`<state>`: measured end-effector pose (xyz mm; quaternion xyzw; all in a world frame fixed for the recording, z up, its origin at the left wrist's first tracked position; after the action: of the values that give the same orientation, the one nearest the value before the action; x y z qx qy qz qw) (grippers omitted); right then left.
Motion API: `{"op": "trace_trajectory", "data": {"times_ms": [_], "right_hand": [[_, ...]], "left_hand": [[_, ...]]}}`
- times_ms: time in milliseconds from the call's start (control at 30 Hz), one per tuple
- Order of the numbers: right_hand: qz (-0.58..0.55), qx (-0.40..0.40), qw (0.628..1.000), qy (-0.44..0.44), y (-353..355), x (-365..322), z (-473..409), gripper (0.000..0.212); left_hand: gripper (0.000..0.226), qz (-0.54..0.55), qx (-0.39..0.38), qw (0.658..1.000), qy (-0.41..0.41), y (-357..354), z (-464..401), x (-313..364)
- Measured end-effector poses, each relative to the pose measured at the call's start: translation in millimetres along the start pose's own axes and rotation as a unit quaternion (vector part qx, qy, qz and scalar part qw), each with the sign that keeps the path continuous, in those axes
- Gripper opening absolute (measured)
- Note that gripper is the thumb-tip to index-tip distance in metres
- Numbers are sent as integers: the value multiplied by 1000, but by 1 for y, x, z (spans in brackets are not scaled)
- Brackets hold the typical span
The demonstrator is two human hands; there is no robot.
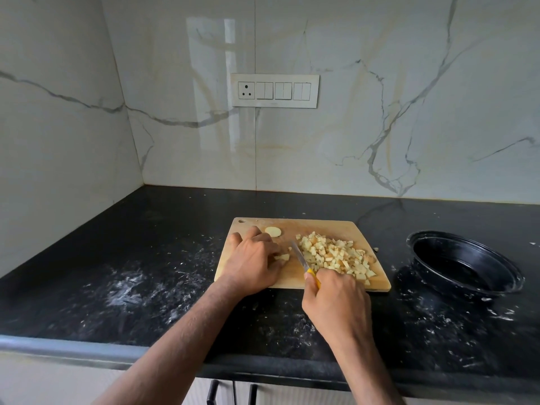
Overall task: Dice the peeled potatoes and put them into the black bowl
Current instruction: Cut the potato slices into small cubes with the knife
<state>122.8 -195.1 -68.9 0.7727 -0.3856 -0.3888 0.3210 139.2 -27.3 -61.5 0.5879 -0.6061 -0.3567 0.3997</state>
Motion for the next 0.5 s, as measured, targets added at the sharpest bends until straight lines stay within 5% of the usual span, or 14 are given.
{"op": "trace_trajectory", "data": {"times_ms": [500], "right_hand": [[-10, -35, 999, 18, -11, -23, -11, 35]], "left_hand": [[22, 38, 21, 998, 51, -4, -3, -7]]}}
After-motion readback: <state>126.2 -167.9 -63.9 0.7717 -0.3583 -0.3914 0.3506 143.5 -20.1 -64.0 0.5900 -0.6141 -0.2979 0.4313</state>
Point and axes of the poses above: each hand's wrist, its own z-axis away from the middle knuckle, its own y-axis out of the back of the hand, x = y × z, the point moved 9 cm from there along -z, towards the middle knuckle, and after that the axes turned 5 degrees about -z, right-handed, at the moved point
